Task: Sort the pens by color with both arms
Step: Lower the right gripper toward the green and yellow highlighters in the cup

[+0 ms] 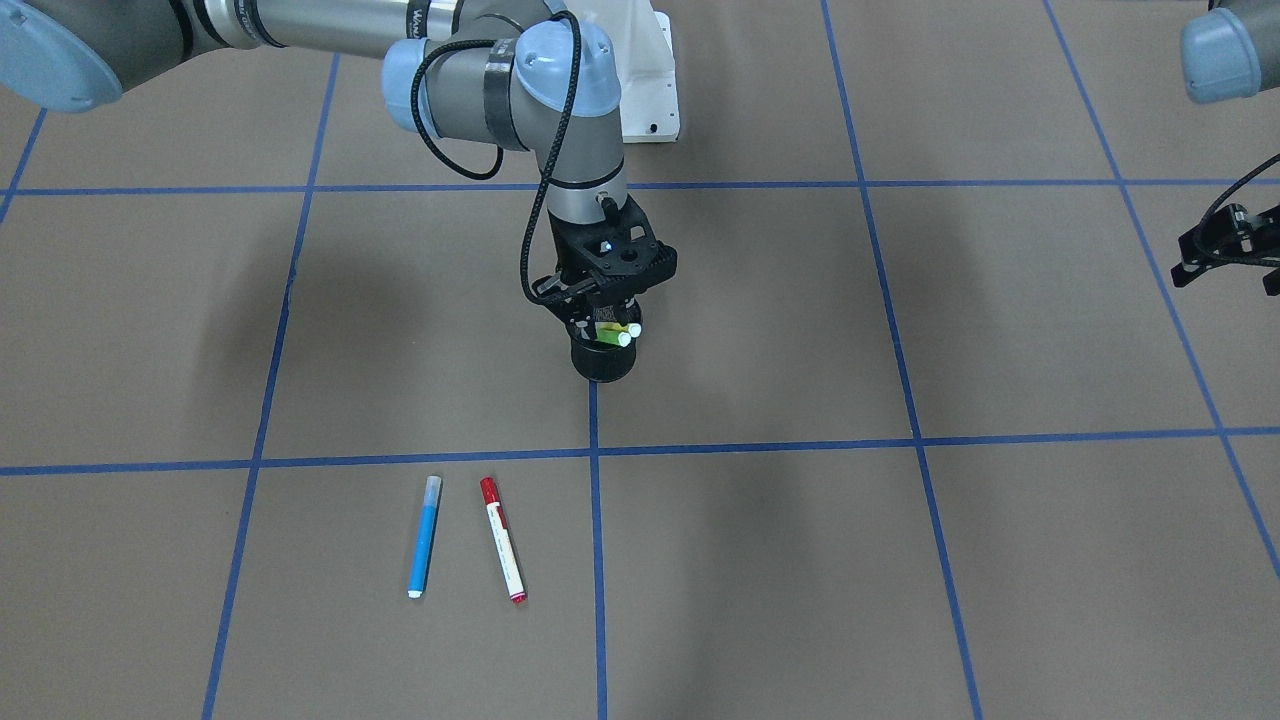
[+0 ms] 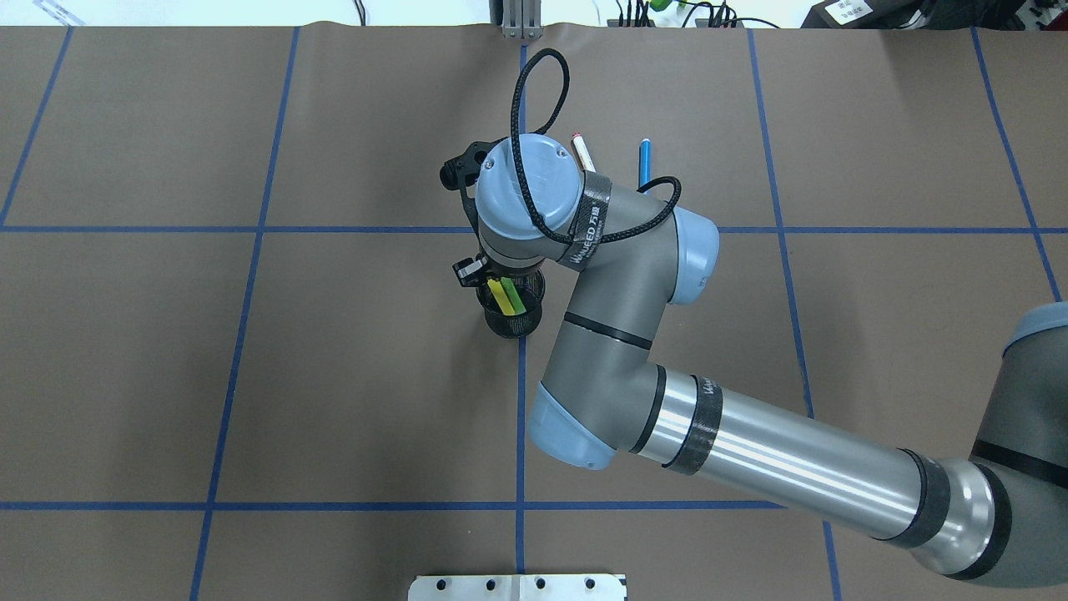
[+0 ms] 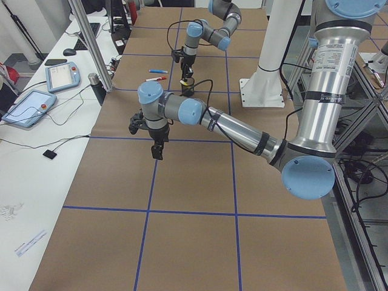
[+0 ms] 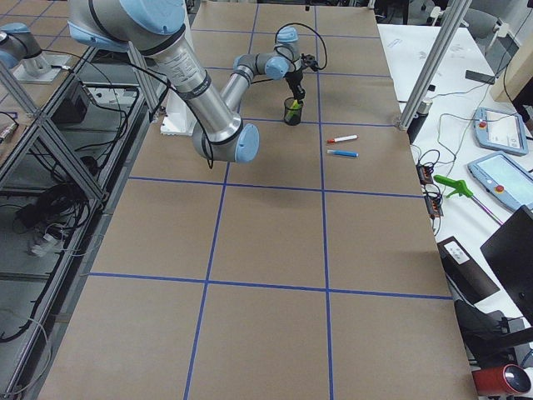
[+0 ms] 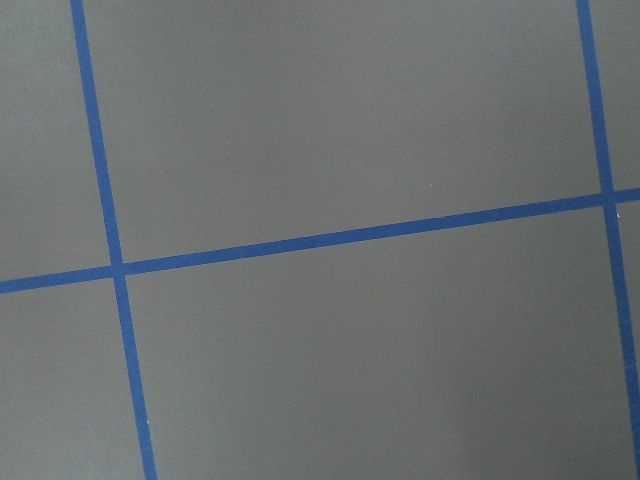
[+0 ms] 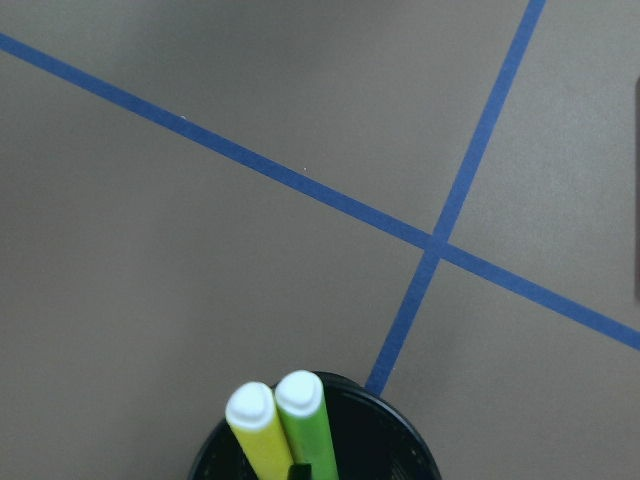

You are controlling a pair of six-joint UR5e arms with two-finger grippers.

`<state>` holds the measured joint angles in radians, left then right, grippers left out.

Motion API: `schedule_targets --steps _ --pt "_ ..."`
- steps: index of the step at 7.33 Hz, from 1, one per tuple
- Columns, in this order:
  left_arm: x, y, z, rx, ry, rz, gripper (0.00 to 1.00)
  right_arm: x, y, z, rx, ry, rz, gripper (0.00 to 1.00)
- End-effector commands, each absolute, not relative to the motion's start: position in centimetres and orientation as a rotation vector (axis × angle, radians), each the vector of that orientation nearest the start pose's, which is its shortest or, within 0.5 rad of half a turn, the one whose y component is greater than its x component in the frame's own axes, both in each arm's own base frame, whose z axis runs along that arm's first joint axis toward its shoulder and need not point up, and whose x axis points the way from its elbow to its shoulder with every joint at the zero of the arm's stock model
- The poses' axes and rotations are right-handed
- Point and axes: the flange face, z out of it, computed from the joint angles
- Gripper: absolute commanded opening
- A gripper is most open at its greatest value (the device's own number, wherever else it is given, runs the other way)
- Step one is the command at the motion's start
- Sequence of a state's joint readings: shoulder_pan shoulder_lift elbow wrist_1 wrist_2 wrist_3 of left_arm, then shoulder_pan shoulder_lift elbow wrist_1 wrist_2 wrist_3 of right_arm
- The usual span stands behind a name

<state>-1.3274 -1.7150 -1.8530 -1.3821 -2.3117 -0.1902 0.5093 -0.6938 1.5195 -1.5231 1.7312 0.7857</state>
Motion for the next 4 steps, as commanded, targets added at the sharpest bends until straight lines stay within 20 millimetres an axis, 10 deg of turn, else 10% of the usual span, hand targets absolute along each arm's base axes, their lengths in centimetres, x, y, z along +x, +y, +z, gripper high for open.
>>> schedule_targets --steps 1,4 --pt "6.36 -53.26 46.88 0.063 0.769 0.138 0.99 -58.95 -46.73 13.72 0.429 -0.783 -0.318 0.44" --pt "6.36 -53.24 46.83 0.063 0.769 0.138 0.99 -58.74 -46.74 12.72 0.438 -0.797 -0.312 0.44"
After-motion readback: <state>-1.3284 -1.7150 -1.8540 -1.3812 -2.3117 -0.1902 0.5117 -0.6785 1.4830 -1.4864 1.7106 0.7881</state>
